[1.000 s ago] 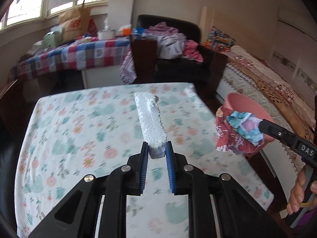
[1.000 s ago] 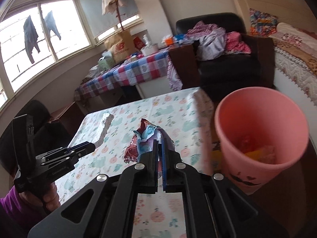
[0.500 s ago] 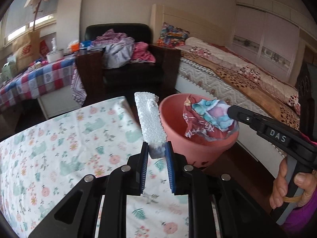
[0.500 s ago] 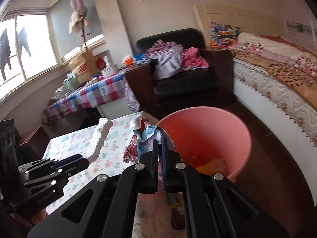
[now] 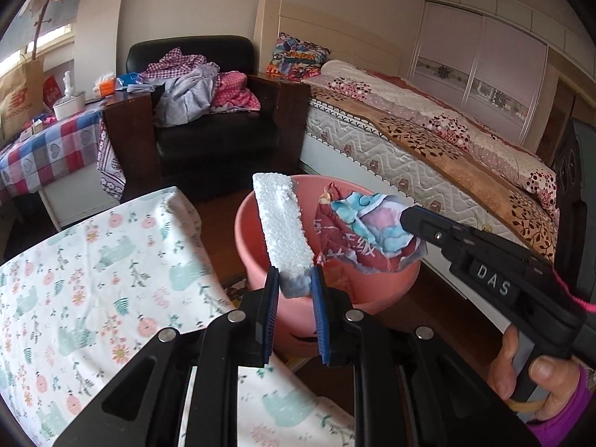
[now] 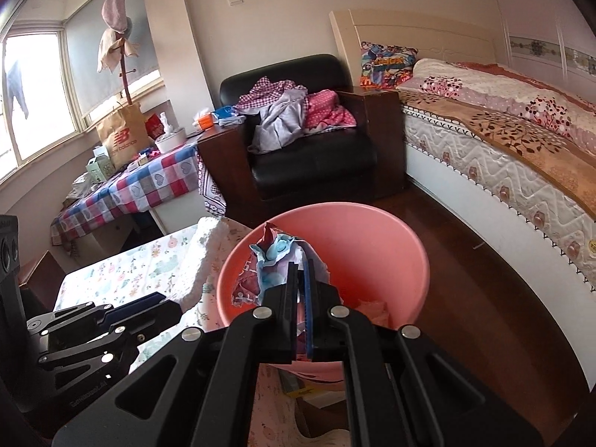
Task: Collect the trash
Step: 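Carry the foam strip and wrapper in both tools over the pink bucket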
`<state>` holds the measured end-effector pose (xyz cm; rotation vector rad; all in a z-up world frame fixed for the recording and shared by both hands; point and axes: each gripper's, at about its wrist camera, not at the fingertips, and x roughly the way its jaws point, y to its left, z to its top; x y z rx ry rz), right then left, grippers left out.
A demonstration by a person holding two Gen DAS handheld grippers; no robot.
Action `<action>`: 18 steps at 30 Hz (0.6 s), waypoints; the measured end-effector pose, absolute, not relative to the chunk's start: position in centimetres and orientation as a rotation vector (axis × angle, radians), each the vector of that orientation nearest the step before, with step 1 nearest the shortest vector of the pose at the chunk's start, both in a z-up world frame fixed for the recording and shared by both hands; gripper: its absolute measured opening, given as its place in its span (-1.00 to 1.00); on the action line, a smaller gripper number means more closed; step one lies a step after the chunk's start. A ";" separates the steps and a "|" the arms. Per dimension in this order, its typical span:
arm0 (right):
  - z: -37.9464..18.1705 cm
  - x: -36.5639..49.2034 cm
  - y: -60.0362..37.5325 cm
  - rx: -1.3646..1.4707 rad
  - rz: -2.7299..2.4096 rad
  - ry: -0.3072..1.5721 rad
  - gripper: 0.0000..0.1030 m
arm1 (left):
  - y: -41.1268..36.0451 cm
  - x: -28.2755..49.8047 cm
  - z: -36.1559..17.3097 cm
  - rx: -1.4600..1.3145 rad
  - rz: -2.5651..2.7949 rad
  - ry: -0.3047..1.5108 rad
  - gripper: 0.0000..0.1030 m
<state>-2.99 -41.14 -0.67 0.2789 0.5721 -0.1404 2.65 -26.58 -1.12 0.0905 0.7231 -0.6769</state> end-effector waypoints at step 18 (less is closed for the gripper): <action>-2.4 -2.0 -42.5 0.279 -0.204 0.602 -0.94 | -30.5 5.3 -2.8 0.123 -0.651 0.739 -0.67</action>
